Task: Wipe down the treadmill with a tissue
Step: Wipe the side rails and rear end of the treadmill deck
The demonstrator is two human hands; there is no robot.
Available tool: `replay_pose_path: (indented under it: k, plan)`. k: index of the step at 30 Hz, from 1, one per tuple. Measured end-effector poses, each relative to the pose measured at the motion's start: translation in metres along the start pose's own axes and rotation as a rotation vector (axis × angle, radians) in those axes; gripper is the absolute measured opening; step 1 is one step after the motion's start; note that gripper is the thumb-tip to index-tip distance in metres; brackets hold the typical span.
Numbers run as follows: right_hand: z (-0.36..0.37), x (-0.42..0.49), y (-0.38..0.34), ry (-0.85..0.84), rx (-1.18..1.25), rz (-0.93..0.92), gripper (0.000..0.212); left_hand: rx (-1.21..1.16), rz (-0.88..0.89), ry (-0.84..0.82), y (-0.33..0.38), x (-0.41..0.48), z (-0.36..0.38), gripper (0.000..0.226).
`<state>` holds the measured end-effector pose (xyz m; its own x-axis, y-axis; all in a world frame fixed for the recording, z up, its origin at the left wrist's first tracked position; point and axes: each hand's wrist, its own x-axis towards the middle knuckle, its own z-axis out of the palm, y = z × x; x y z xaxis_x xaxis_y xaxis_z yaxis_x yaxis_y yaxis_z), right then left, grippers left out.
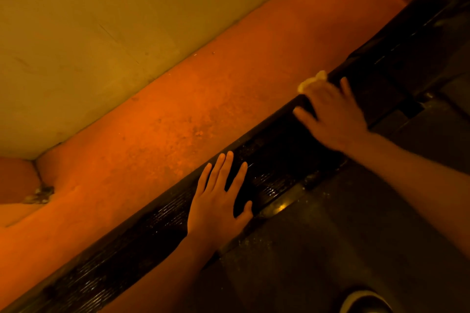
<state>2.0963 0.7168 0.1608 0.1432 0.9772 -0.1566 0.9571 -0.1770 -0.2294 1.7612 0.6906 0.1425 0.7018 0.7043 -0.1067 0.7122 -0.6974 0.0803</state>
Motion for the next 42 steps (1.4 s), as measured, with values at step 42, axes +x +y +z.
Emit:
replay_pose_path:
  k: [42]
  plan:
    - [0.019, -0.042, -0.096, -0.115, 0.110, -0.154, 0.092, -0.029, -0.011, -0.003, 0.000, -0.001, 0.001, 0.077]
